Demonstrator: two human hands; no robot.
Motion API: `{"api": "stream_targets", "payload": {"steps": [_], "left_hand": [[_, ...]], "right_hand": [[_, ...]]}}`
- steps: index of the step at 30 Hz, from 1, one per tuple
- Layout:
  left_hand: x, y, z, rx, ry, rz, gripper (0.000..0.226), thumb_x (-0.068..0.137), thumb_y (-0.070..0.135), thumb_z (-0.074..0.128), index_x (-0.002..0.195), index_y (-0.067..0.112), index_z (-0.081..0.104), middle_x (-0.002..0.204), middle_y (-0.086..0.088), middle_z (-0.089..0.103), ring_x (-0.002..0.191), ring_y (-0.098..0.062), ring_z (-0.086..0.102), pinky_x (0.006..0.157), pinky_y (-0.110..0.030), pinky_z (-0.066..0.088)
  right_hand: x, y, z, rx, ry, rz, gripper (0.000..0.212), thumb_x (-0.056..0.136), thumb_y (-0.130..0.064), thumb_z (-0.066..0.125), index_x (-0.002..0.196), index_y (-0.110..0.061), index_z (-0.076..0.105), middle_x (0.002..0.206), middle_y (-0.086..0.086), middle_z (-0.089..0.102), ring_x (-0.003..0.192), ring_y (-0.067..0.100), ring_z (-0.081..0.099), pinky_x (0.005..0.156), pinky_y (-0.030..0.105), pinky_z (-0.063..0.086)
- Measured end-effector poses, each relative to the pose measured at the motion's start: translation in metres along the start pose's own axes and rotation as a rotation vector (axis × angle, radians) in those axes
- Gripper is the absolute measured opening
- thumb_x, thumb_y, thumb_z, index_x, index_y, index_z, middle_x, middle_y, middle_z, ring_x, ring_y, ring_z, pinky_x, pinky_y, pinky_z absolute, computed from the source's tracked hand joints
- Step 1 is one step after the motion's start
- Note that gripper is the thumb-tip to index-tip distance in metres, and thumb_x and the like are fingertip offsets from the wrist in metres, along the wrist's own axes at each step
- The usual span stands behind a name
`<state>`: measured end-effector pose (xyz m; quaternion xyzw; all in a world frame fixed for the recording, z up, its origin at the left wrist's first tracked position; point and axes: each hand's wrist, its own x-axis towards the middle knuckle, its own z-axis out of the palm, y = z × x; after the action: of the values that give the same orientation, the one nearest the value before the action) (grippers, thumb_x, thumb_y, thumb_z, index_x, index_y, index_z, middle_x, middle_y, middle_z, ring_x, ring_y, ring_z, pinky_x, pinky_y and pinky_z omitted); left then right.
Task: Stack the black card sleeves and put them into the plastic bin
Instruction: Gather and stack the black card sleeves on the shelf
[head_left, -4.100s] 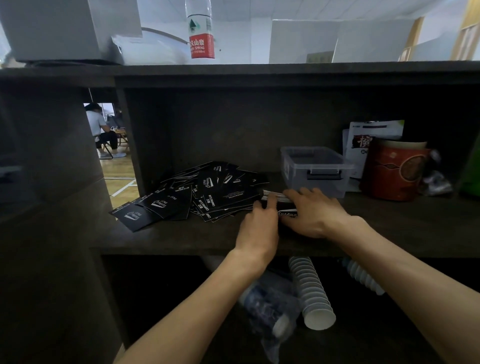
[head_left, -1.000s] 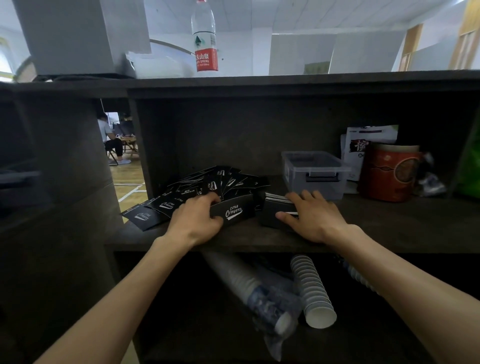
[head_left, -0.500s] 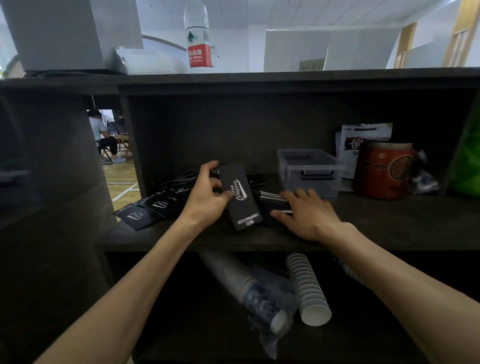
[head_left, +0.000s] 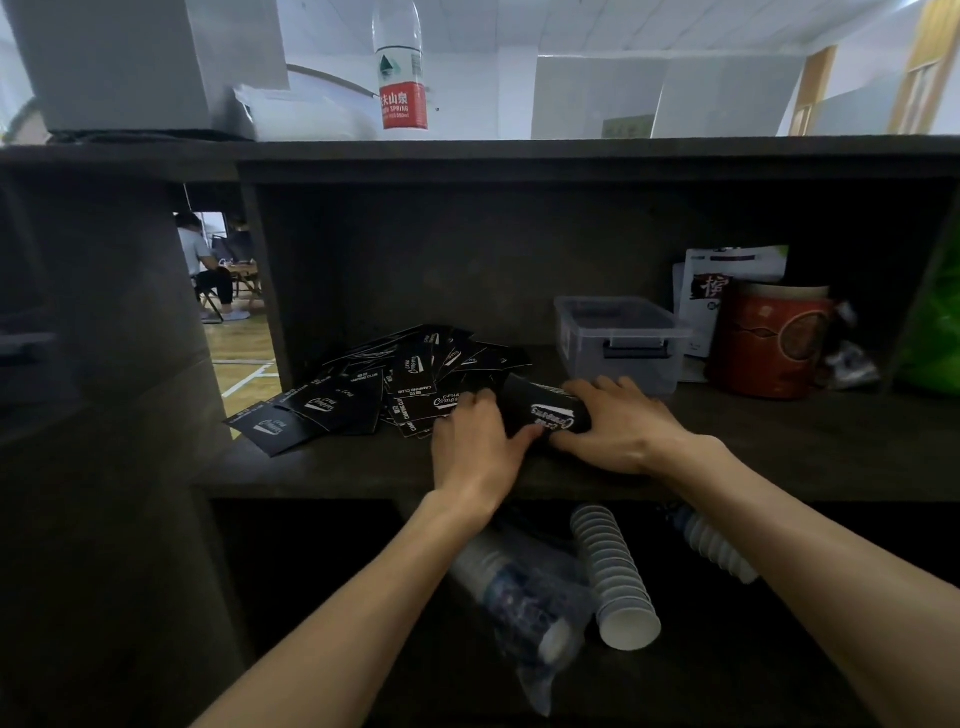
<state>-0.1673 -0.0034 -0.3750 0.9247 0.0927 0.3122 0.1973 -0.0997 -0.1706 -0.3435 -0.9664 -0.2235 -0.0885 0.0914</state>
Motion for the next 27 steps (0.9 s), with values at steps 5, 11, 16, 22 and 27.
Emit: {"api": "stream_targets", "payload": {"steps": [5, 11, 16, 22, 27], "left_hand": [[-0.007, 0.004, 0.005, 0.195, -0.045, 0.073, 0.043, 0.092, 0.056, 0.053, 0.099, 0.015, 0.067, 0.107, -0.007, 0.064, 0.097, -0.029, 0.061, 0.087, -0.038, 0.043], [0.003, -0.005, 0.004, 0.155, -0.044, 0.183, 0.036, 0.1, 0.038, 0.042, 0.095, 0.014, 0.069, 0.105, -0.009, 0.066, 0.096, -0.031, 0.063, 0.084, -0.038, 0.043], [0.043, -0.039, -0.004, -0.004, -0.034, 0.101, 0.024, 0.098, 0.024, 0.047, 0.109, 0.019, 0.068, 0.108, -0.01, 0.069, 0.102, -0.033, 0.063, 0.088, -0.04, 0.048], [0.076, -0.057, -0.002, 0.306, -0.32, 0.151, 0.048, 0.094, 0.031, 0.059, 0.14, 0.023, 0.047, 0.134, -0.008, 0.057, 0.128, -0.029, 0.043, 0.106, -0.044, 0.031], [0.079, -0.054, -0.012, 0.329, -0.317, 0.222, 0.03, 0.092, 0.043, 0.059, 0.116, 0.027, 0.067, 0.12, -0.003, 0.065, 0.118, -0.029, 0.053, 0.101, -0.041, 0.035]], "right_hand": [[0.004, -0.002, 0.004, -0.092, 0.037, -0.006, 0.08, 0.078, -0.082, 0.039, 0.144, -0.038, 0.031, 0.138, 0.001, 0.047, 0.127, 0.025, 0.041, 0.094, 0.046, 0.041], [0.008, -0.001, 0.007, -0.15, 0.109, -0.06, 0.066, 0.089, -0.073, 0.038, 0.143, -0.036, 0.033, 0.137, 0.001, 0.049, 0.127, 0.025, 0.043, 0.09, 0.046, 0.043], [0.004, 0.003, 0.017, -0.168, 0.202, -0.093, 0.063, 0.09, -0.073, 0.03, 0.142, -0.036, 0.031, 0.133, 0.0, 0.05, 0.124, 0.024, 0.043, 0.086, 0.044, 0.044], [0.005, 0.003, 0.017, -0.161, 0.204, -0.088, 0.064, 0.09, -0.074, 0.03, 0.143, -0.036, 0.031, 0.134, 0.0, 0.049, 0.124, 0.024, 0.043, 0.088, 0.044, 0.045], [0.006, 0.003, 0.018, -0.159, 0.202, -0.082, 0.066, 0.09, -0.074, 0.029, 0.143, -0.037, 0.031, 0.135, -0.001, 0.049, 0.125, 0.024, 0.042, 0.09, 0.045, 0.044]]}}
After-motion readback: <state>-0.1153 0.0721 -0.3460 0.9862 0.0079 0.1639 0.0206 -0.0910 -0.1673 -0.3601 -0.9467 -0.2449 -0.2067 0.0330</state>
